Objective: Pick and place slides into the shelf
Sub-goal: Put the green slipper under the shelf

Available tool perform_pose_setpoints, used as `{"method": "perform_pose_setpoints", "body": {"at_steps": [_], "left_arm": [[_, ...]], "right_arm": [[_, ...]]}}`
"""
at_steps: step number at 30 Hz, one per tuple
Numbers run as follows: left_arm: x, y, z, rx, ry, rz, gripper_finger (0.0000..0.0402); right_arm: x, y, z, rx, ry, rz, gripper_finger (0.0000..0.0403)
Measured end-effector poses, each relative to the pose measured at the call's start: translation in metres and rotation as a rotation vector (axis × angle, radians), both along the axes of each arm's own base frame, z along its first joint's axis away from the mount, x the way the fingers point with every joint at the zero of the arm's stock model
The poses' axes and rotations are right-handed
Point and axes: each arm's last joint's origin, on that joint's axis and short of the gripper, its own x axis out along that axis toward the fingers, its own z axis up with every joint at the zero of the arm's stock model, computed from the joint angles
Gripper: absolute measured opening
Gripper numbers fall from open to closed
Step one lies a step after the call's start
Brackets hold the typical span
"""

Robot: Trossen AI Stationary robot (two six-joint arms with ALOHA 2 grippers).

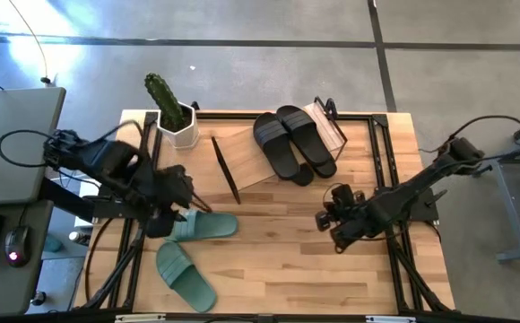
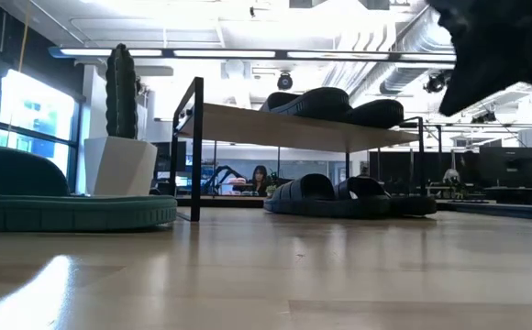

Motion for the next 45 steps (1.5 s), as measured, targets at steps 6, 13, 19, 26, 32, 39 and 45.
{"method": "perform_pose_setpoints", "body": {"at_steps": [6,13,19,26,32,39,45], "left_arm": [[-0.016,-0.006,-0.013,0.010,0.149,0.455,0.0165],[-0.048,0.004,-0.045,-0.108,0.212,0.851,0.0165],[-0.064,0.008,-0.100,-0.307,0.207,1.065,0.0165],[-0.062,0.007,-0.167,-0.491,0.152,1.121,0.0165],[-0.065,0.005,-0.201,-0.534,0.246,1.163,0.0166],[-0.070,0.007,-0.214,-0.508,0.286,1.180,0.0166],[-0.071,0.006,-0.233,-0.542,0.295,1.176,0.0166]], "right_arm": [[-0.022,-0.006,0.022,0.015,-0.011,0.071,0.0000],[-0.035,-0.005,0.035,0.045,-0.034,0.174,0.0000],[-0.038,-0.002,0.034,0.077,0.000,0.212,0.0000],[-0.038,-0.001,0.034,0.100,0.025,0.240,0.0000],[-0.038,0.000,0.033,0.125,0.041,0.257,0.0000],[-0.038,0.000,0.033,0.135,0.045,0.261,0.0000],[-0.038,0.000,0.033,0.127,0.047,0.270,0.0000]]}}
